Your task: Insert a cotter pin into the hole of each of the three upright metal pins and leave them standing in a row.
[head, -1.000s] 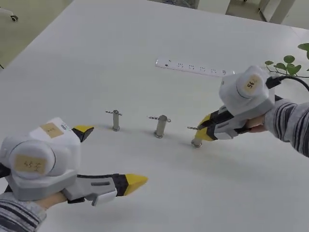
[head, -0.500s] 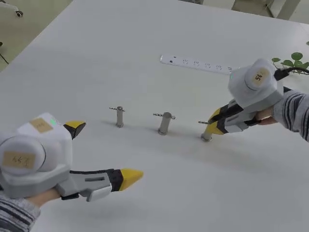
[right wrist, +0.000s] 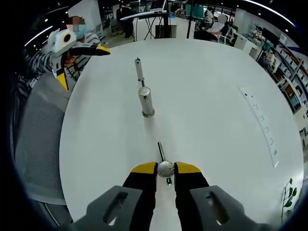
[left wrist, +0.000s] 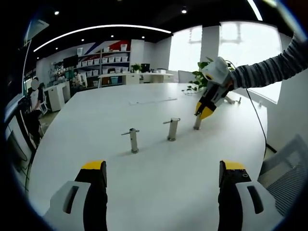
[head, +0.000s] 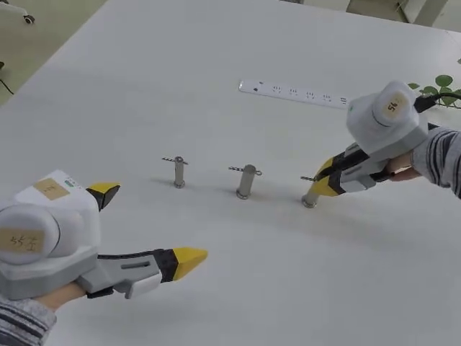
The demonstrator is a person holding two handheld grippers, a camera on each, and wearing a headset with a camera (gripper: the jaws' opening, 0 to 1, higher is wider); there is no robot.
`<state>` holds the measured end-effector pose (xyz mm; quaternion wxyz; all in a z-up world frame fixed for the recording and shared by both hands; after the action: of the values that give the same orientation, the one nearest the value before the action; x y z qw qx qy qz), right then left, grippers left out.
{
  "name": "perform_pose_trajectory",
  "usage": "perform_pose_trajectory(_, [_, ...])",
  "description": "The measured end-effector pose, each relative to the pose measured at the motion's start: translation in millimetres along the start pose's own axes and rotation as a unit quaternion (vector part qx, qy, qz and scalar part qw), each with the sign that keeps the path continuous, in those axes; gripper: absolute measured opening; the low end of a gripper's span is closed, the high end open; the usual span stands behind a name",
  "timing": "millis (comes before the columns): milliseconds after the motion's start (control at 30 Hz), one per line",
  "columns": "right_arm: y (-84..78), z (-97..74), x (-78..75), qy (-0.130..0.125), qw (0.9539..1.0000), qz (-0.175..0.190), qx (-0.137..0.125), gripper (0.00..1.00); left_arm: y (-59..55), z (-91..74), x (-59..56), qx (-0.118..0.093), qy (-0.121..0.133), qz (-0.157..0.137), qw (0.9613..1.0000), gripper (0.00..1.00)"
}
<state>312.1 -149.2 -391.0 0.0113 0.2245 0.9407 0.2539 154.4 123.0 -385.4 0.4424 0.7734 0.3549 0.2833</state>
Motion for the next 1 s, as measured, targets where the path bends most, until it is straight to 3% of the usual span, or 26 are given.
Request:
perform_pose_trajectory(433, [-1.2, 0.2, -1.6, 0.011, 0.9998, -0.016, -0.007, 0.09, 0.8, 0.5, 2.4, 0.003, 0.0, 0.007, 1.0, 0.95])
perform_pose_trajectory(633, [0.1, -3.9, 1.5, -0.007, 0.999, -0.042, -0.017, 0.13, 1.7, 0.8, 4.2, 0.005, 0.0, 0.012, 0.9999, 0.95])
perform_pose_trajectory(800, [1.9, -12.0, 7.9, -0.026, 0.998, -0.027, -0.051, 0.23, 3.7, 1.0, 6.5, 0.005, 0.0, 0.013, 0.9999, 0.95])
perform_pose_trajectory(1000, [-0.5, -23.1, 17.8, -0.06, 0.9916, 0.036, -0.109, 0.39, 7.5, -0.7, 8.1, 0.004, -0.005, 0.016, 0.9998, 0.95])
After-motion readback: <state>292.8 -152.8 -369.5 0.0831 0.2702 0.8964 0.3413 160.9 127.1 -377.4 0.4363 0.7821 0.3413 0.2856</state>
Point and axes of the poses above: the centre of the closed fingertips' face, and the gripper's own axes: z roughly forward along the fingers, x roughly to its left, y roughly out of its top, the point moved 7 cm from there along -z, roughly backward along the fingers, and after that the axes turned 14 degrees about z, right-handed, at the moved point
